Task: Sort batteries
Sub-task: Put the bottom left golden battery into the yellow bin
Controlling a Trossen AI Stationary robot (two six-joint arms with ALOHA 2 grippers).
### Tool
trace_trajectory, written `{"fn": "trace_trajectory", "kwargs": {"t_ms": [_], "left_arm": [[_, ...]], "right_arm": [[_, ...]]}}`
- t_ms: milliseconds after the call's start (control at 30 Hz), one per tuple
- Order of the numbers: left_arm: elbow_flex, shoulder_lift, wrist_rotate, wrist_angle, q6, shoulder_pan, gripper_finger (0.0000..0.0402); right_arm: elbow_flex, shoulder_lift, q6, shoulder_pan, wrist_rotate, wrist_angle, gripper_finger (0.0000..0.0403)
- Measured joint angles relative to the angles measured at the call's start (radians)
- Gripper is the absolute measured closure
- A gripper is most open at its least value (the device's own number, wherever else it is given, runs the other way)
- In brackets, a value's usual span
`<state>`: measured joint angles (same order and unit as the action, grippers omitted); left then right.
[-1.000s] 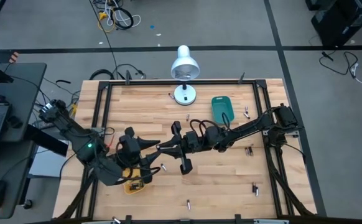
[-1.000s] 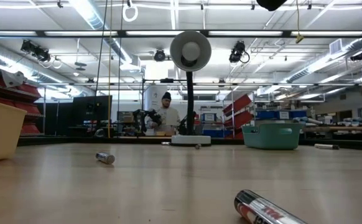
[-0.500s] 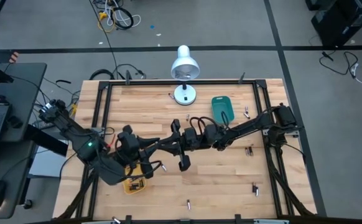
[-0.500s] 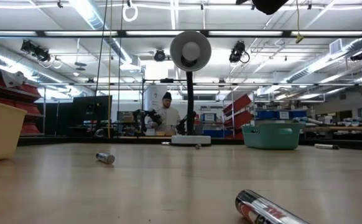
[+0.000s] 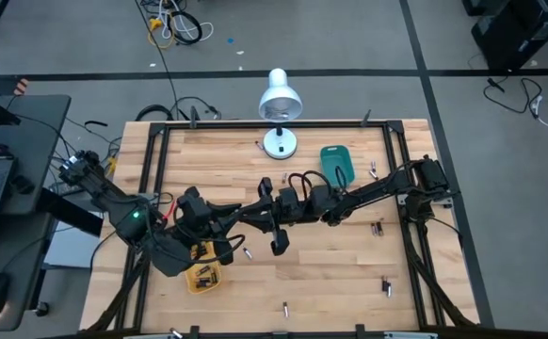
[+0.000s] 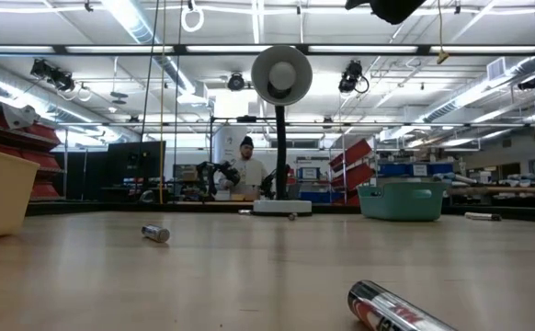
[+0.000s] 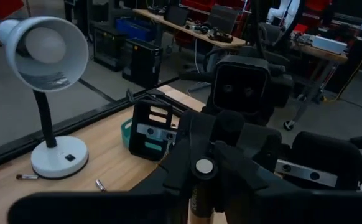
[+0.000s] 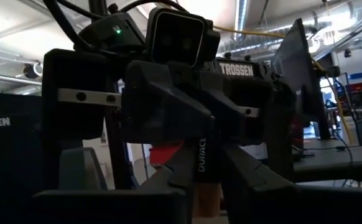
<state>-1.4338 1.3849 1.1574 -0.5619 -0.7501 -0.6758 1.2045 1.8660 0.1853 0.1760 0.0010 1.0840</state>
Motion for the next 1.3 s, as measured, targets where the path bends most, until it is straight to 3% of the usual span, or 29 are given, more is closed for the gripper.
{"fn": "trace_trajectory", "kwargs": {"t_ms": [433,700,967,1033,1133,1300], "left_arm": [[-0.058,-0.011,0.027,-0.007,0.094,0.002,0.0336],[-0.058,-0.018,0.030,-0.022,0.096,0.002,0.0336],[-0.060,-0.018,0.027,-0.009,0.088,-0.016,0.0336],[-0.056,-0.015,-0.019,-0.072,0.023,-0.025,0.0336],[-0.009,-0.012,-0.055,-0.245,-0.220,-0.068,0.0336],[0.131,-0.011,-0.098,-0.419,-0.666,-0.188,0.0336]], "right_arm": [[0.003,-0.006,0.164,-0.018,0.080,0.002,0.0277],[0.004,-0.010,0.226,-0.026,0.106,-0.127,0.0228],[-0.001,-0.004,0.309,-0.037,0.256,-0.645,0.0198],[-0.017,-0.004,0.343,-0.039,0.267,-0.772,0.0195],[-0.055,0.000,0.390,-0.042,0.271,-0.913,0.0192],[-0.144,-0.002,0.528,-0.042,0.229,-0.929,0.0194]]}}
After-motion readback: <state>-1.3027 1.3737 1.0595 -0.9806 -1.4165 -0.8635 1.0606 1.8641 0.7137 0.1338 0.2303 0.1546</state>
